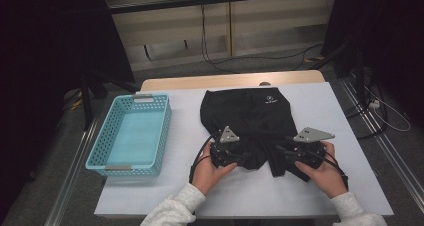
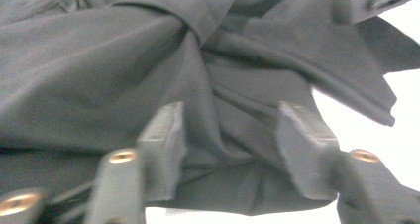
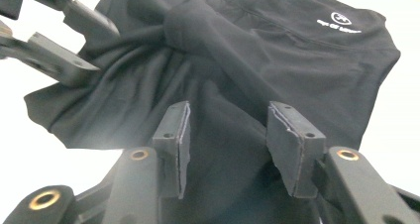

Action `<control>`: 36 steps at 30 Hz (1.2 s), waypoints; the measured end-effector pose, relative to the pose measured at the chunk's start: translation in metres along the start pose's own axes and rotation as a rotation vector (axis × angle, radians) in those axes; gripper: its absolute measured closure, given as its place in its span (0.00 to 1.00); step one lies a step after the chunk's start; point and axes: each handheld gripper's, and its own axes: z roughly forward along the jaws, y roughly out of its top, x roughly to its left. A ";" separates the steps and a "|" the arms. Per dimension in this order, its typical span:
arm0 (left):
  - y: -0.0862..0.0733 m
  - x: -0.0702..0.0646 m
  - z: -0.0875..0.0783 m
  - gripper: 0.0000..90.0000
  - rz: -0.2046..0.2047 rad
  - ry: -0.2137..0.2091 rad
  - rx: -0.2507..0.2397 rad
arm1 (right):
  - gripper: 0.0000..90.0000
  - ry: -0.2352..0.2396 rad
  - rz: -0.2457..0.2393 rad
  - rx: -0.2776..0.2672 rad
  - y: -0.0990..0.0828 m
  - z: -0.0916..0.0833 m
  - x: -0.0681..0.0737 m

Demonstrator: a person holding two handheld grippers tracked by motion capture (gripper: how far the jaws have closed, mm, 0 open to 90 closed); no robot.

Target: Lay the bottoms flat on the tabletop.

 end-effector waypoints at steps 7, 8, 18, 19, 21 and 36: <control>0.002 -0.007 0.005 0.96 -0.030 -0.045 0.037 | 0.58 0.039 -0.045 0.017 0.001 0.007 0.017; 0.003 -0.005 0.004 0.97 -0.042 -0.043 0.040 | 0.58 0.047 -0.051 0.022 0.001 0.008 0.019; 0.002 0.041 -0.042 1.00 -0.185 0.042 -0.016 | 0.59 0.107 -0.092 0.075 -0.001 0.024 0.038; 0.001 0.046 -0.048 1.00 -0.185 0.057 -0.019 | 0.60 0.108 -0.091 0.088 -0.002 0.026 0.040; -0.002 0.060 -0.062 1.00 -0.221 0.094 -0.052 | 0.63 0.117 -0.094 0.115 -0.003 0.029 0.043; -0.003 0.070 -0.077 1.00 -0.248 0.122 -0.126 | 1.00 0.138 -0.055 0.159 0.000 0.029 0.035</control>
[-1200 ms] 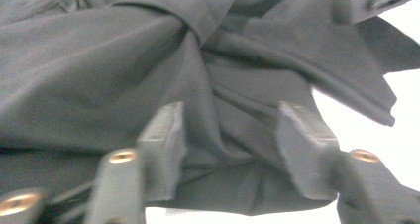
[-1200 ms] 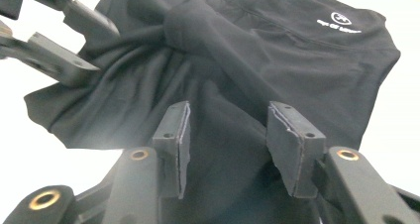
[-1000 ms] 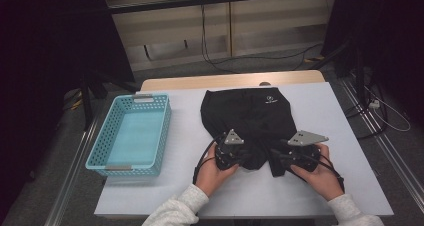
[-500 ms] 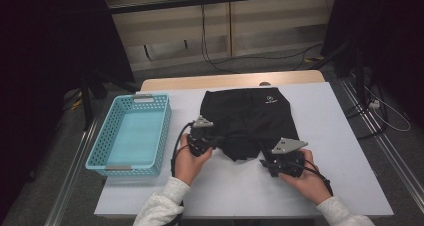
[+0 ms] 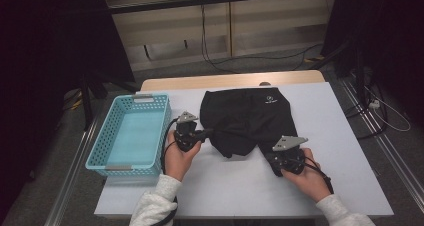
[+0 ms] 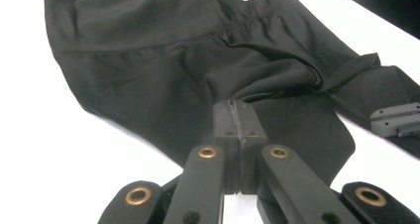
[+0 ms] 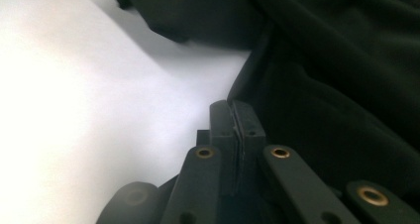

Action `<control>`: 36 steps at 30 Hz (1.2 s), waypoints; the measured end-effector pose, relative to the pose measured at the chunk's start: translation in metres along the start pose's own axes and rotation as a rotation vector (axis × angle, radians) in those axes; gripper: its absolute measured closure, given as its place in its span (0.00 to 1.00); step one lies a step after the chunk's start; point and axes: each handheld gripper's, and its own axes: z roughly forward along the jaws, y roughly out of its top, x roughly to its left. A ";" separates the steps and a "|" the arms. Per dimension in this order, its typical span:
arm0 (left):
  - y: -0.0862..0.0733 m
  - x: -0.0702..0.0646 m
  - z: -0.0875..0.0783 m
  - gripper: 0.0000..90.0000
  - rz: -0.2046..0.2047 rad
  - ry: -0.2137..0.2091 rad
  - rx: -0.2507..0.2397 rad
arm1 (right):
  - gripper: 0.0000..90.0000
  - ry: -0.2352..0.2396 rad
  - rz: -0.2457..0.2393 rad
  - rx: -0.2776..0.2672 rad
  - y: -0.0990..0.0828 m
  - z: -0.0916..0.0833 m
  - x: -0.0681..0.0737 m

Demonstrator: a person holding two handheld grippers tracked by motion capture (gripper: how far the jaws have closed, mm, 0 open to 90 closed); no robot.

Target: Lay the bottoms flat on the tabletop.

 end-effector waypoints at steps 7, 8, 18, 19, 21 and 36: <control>0.002 -0.001 -0.003 1.00 0.017 -0.008 -0.002 | 0.99 0.113 0.006 -0.095 0.008 -0.022 0.018; 0.002 0.000 -0.003 1.00 0.013 -0.010 0.000 | 0.99 0.128 -0.004 -0.089 0.008 -0.022 0.021; -0.001 -0.002 0.000 1.00 0.021 -0.009 0.017 | 0.72 0.077 0.020 -0.126 0.009 -0.026 0.014; -0.001 -0.003 0.001 1.00 0.020 -0.009 0.021 | 0.68 0.065 0.032 -0.129 0.008 -0.027 0.010; -0.002 -0.003 0.002 1.00 0.026 -0.004 0.024 | 0.64 0.033 0.052 -0.132 0.005 -0.027 0.003; -0.002 0.003 -0.005 1.00 0.000 0.018 0.016 | 0.48 -0.070 0.120 -0.142 -0.005 -0.032 -0.022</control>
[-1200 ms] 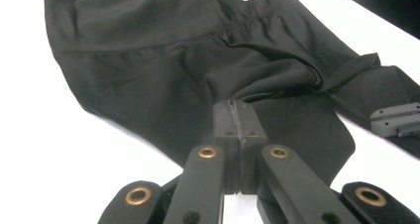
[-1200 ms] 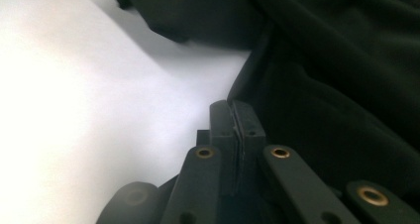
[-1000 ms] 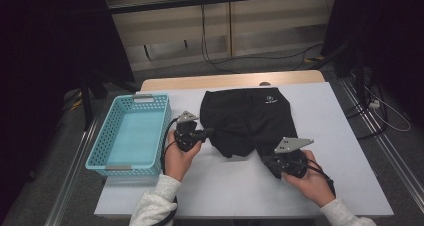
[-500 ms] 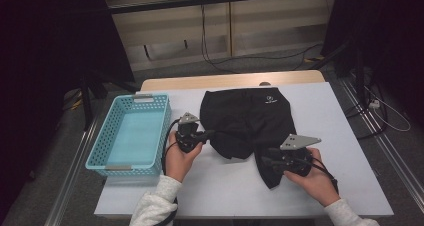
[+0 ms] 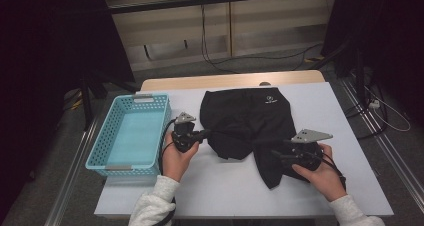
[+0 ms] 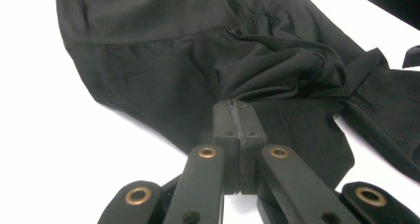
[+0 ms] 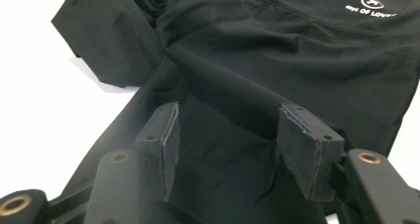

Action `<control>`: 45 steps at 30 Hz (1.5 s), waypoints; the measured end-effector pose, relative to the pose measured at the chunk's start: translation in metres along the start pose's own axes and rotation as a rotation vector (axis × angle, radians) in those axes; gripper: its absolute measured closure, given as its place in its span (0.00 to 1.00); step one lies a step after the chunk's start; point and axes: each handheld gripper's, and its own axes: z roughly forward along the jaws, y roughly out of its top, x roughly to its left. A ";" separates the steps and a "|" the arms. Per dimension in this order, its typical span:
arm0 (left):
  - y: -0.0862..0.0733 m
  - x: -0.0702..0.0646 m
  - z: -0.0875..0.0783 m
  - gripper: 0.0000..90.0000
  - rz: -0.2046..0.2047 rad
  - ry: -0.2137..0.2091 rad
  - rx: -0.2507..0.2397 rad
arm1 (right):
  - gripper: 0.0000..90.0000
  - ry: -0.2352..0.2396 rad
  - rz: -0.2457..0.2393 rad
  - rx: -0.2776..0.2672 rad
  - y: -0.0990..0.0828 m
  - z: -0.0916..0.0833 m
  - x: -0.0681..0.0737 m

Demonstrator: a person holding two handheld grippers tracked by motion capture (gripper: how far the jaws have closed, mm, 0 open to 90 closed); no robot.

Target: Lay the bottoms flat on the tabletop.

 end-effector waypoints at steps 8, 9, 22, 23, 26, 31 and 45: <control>0.002 -0.001 0.000 1.00 0.016 0.008 0.000 | 0.49 -0.012 0.001 0.003 -0.005 -0.005 -0.006; 0.001 0.000 0.000 1.00 0.009 0.012 -0.002 | 0.49 -0.015 0.004 -0.001 -0.005 -0.007 -0.007; 0.007 0.013 -0.014 1.00 -0.012 0.062 -0.054 | 0.52 -0.045 0.023 -0.014 -0.012 -0.021 -0.018; 0.007 0.013 -0.014 1.00 -0.007 0.066 -0.049 | 0.53 -0.040 0.024 -0.014 -0.013 -0.021 -0.018; 0.006 0.011 -0.012 0.99 0.004 0.053 -0.052 | 0.56 -0.027 0.017 0.004 -0.014 -0.018 -0.017; 0.006 -0.004 -0.002 0.75 0.031 0.006 -0.051 | 0.59 -0.001 -0.005 0.053 -0.018 -0.007 -0.013; 0.005 -0.029 0.016 0.41 0.098 -0.066 -0.032 | 1.00 0.071 -0.047 0.122 -0.019 0.009 -0.004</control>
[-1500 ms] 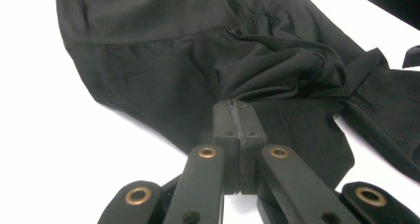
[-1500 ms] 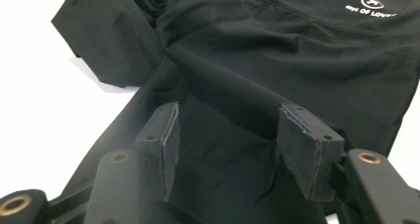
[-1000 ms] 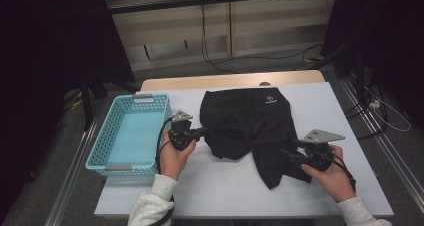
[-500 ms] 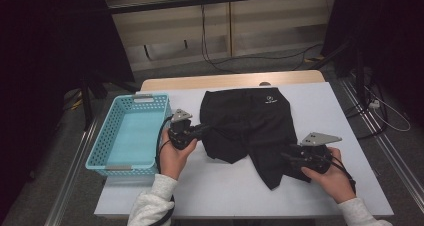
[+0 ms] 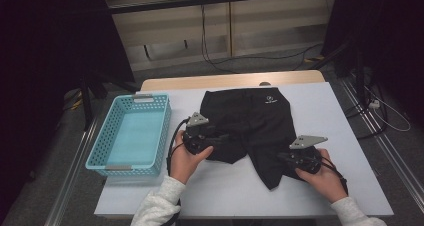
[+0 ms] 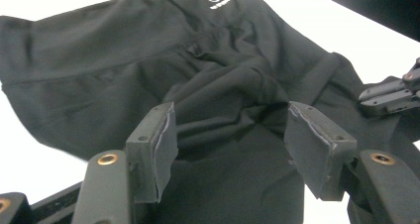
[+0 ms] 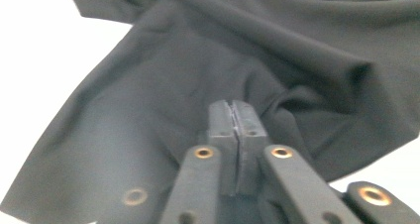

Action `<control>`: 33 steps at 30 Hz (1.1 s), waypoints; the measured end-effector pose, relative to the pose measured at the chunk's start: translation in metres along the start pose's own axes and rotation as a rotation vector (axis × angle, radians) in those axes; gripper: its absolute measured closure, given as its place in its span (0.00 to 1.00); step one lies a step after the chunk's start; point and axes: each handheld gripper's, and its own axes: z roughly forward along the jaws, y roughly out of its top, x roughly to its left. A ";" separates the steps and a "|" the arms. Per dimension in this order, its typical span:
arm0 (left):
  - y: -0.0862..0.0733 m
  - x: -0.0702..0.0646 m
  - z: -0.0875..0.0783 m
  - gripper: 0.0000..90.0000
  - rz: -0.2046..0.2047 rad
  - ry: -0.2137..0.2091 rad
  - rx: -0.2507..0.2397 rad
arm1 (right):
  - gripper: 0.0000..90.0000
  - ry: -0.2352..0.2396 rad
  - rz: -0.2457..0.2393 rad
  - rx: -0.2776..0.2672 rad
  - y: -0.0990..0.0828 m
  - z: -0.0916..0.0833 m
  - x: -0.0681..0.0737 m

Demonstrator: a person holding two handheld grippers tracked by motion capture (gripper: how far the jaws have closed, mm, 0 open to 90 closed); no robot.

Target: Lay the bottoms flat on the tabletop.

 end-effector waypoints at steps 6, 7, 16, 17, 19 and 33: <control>-0.001 -0.011 0.008 0.42 0.001 -0.043 0.020 | 0.95 0.139 -0.005 0.007 0.001 -0.009 0.020; -0.001 -0.013 0.009 0.41 0.006 -0.047 0.022 | 0.85 0.141 -0.005 0.000 0.001 -0.011 0.021; -0.002 -0.016 0.018 0.40 0.023 -0.061 0.044 | 0.61 -0.129 0.094 -0.081 0.003 -0.029 -0.026; -0.002 -0.016 0.018 0.39 0.022 -0.059 0.044 | 0.61 -0.153 0.110 -0.079 0.002 -0.028 -0.032; -0.003 -0.016 0.019 0.38 0.029 -0.057 0.046 | 0.60 -0.201 0.125 -0.058 0.000 -0.024 -0.043; -0.006 -0.020 0.024 0.36 0.036 -0.075 0.048 | 1.00 -0.122 0.178 -0.012 0.007 0.010 -0.062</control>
